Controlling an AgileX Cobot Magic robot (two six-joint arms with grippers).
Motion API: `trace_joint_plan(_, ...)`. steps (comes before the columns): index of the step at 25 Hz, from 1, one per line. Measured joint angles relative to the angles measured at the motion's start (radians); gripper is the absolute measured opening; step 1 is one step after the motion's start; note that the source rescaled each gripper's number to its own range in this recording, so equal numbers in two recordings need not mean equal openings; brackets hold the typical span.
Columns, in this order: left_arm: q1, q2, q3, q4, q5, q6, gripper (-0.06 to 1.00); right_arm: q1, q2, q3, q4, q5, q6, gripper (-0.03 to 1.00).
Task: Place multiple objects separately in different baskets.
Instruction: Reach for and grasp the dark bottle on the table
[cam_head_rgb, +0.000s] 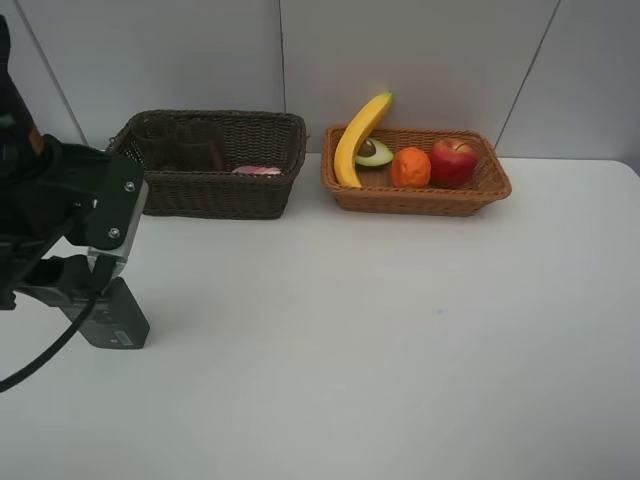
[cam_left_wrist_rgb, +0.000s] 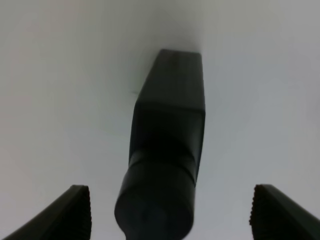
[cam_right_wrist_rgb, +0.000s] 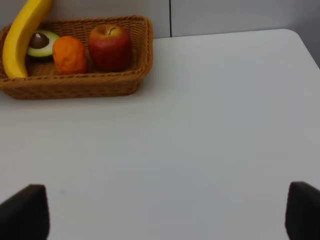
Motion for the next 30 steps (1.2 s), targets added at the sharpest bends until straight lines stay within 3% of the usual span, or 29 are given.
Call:
trace_joint_plan(9,0.000,0.119,0.001,-0.010,-0.082,0.000,0.86,0.000,0.000,0.000,0.000,0.000,0.000,1.00)
trace_joint_plan(30,0.000,0.197,0.001,-0.010,-0.106,0.000,0.84,0.000,0.000,0.000,0.000,0.000,0.000,1.00)
